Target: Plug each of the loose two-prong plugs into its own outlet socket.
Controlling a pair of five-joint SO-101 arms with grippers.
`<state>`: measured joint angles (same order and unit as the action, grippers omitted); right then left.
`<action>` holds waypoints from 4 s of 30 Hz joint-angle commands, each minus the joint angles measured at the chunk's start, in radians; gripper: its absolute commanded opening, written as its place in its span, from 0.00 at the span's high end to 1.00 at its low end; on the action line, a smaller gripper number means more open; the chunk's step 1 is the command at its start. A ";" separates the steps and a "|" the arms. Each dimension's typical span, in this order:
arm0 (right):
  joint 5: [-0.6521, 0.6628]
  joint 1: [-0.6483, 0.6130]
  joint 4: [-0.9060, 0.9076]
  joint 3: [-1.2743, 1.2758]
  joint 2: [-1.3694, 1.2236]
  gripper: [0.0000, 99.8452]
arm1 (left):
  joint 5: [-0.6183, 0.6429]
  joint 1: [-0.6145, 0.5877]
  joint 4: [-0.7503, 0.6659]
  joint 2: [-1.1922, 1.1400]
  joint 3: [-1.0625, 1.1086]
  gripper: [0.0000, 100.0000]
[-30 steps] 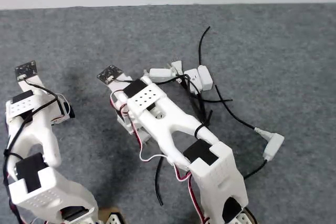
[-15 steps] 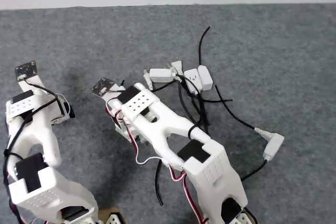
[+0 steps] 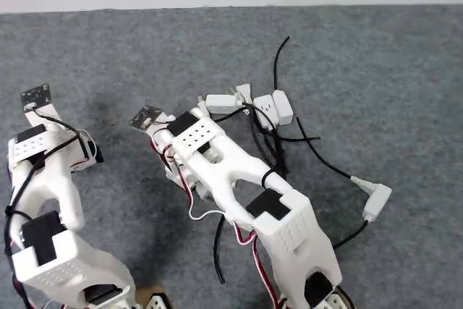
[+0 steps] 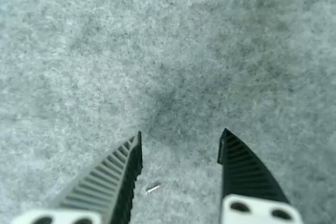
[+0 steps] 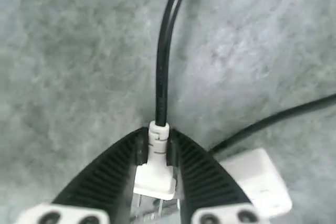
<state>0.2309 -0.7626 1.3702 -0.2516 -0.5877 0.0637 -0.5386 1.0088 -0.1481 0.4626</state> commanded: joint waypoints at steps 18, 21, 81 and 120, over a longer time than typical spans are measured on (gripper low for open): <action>-0.138 0.008 0.101 0.245 0.874 0.99 | -0.466 0.273 0.107 0.014 0.033 0.99; -0.144 -0.018 -0.073 0.457 1.006 0.99 | -0.526 0.311 0.115 0.017 0.038 0.99; -0.331 0.288 -0.679 0.783 0.733 0.99 | -0.509 0.451 -0.342 0.758 0.734 0.99; -0.164 0.229 -0.615 0.959 0.723 0.99 | -0.549 0.423 -0.342 0.758 0.733 0.99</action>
<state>0.0238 -0.5048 0.7196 0.6874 0.1488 -0.4733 -0.1074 0.6897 0.5838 1.2037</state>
